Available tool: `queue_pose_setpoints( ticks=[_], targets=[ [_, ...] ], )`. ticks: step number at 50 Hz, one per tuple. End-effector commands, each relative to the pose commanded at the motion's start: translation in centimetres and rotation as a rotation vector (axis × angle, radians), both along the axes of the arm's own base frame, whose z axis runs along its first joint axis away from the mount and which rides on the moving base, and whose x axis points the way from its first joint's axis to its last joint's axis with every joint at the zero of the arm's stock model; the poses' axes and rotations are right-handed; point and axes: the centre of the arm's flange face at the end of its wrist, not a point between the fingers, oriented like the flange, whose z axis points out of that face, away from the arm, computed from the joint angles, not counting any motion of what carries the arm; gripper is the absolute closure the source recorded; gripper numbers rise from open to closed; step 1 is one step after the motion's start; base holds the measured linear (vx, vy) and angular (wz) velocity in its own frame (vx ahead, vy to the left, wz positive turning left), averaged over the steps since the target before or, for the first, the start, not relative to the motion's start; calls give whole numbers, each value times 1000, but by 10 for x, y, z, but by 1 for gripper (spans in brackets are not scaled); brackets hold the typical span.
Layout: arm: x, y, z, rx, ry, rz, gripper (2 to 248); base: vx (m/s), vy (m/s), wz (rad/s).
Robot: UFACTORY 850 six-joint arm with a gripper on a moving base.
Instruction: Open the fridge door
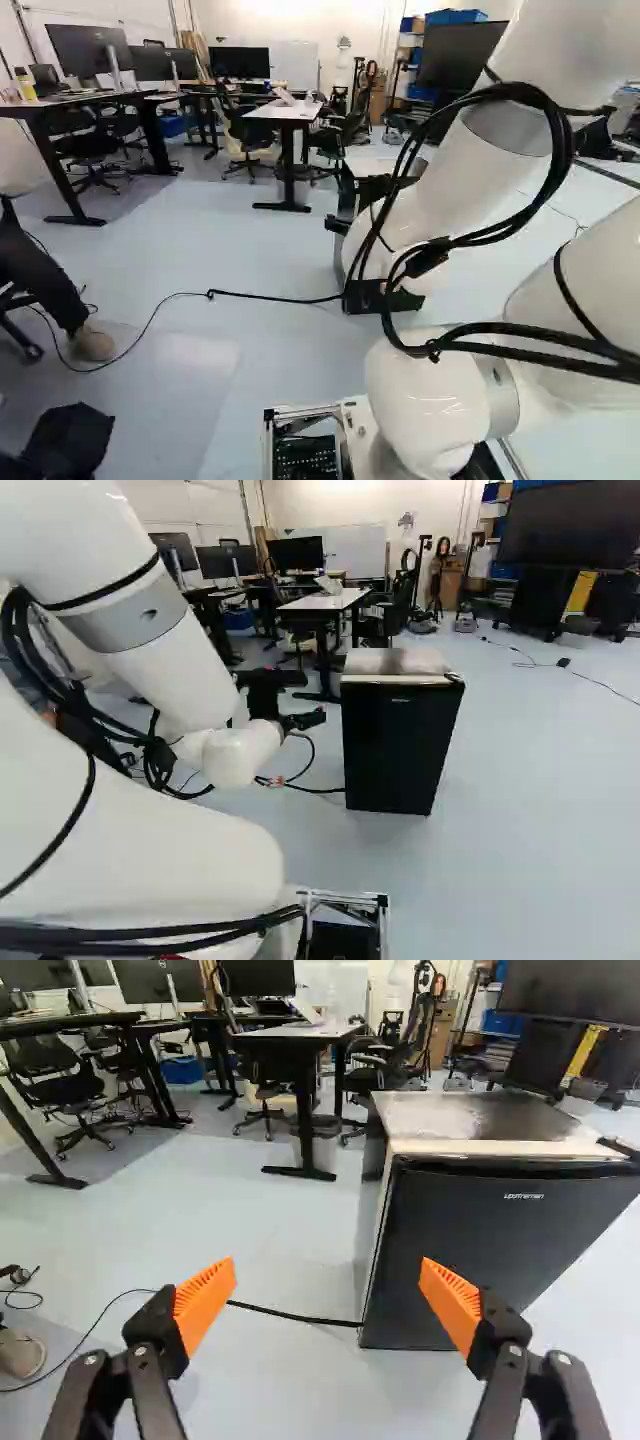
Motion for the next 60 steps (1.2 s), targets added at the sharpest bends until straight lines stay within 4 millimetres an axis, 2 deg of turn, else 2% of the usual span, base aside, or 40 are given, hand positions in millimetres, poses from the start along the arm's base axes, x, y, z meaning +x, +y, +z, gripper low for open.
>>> queue_pose_setpoints(
  ticks=[34,60],
  targets=[
    [0,0,0,0,0,0,3,0,0,0],
    [0,0,0,0,0,0,3,-2,-22,-100]
  ],
)
